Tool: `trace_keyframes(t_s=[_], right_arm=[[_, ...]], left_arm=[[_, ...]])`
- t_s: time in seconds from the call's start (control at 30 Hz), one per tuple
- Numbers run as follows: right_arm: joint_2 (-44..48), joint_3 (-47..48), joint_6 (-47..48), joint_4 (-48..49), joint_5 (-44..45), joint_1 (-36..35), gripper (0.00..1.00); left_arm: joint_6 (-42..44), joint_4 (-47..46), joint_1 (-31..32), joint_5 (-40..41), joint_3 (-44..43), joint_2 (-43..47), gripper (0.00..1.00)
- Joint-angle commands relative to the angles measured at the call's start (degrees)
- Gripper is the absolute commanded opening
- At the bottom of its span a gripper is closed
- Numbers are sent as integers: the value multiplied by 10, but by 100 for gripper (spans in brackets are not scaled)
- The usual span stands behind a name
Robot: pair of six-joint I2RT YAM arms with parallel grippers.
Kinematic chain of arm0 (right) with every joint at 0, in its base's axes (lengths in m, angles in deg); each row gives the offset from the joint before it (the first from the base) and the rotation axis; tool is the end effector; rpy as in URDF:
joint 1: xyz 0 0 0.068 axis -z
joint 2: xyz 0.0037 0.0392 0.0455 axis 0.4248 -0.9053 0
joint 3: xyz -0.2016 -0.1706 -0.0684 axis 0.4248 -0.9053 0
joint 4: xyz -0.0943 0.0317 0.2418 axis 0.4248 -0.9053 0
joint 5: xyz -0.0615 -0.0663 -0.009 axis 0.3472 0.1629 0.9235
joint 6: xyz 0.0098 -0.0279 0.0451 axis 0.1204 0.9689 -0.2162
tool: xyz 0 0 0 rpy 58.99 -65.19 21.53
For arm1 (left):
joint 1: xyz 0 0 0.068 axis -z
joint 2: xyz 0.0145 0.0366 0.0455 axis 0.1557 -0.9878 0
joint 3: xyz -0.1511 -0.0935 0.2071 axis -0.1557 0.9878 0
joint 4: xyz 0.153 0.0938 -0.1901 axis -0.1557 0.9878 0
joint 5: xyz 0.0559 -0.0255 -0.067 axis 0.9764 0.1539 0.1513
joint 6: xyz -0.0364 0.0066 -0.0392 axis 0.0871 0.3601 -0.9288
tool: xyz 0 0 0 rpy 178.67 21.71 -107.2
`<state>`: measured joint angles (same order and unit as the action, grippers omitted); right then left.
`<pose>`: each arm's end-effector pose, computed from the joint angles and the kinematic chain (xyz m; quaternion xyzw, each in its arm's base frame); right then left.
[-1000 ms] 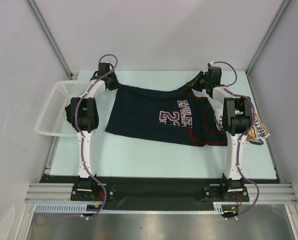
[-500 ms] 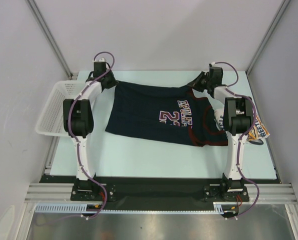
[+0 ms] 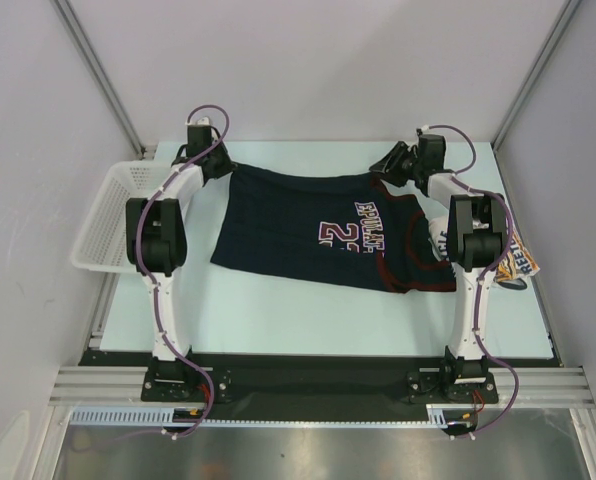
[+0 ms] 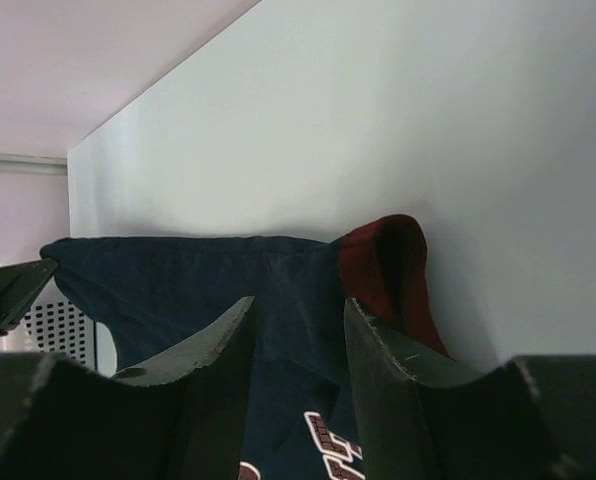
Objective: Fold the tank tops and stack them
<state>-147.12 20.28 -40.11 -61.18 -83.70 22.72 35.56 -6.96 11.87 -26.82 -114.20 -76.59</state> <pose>0.5232 0.0388 0.1683 0.1391 0.8397 0.3615 0.3805 0.5176 -0.0306 0.2061 -0.1601 0.8782 -0.1668 0.4187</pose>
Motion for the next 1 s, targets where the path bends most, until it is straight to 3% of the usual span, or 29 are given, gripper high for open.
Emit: trace_keyframes(t_s=[0.0,0.17,0.3,0.67,0.77,0.8,0.9,0.97], right_arm=[[8,30,22,-25,15,-5,47],[-2,51,43,-72,60,-7,49],[-27,78,49,-86,62,-10,43],[-74,105,39,-81,51,-21,41],[-71,104,36,-73,46,-21,25],[-70,104,34,-74,47,-22,14],[-52,104,34,-80,47,-19,6],[-37,106,32,-84,47,-15,6]], left_arm=[[-8,-20,-5,-10,-20,17,0],[-6,-17,-5,-10,-25,20,0],[-7,-20,-5,-16,-25,24,1],[-2,-10,-5,-20,-28,34,1],[-2,-9,-5,-21,-29,35,1],[-2,-9,-5,-21,-31,36,1],[-2,-4,-5,-22,-35,37,1],[-1,-6,-5,-22,-36,41,1]])
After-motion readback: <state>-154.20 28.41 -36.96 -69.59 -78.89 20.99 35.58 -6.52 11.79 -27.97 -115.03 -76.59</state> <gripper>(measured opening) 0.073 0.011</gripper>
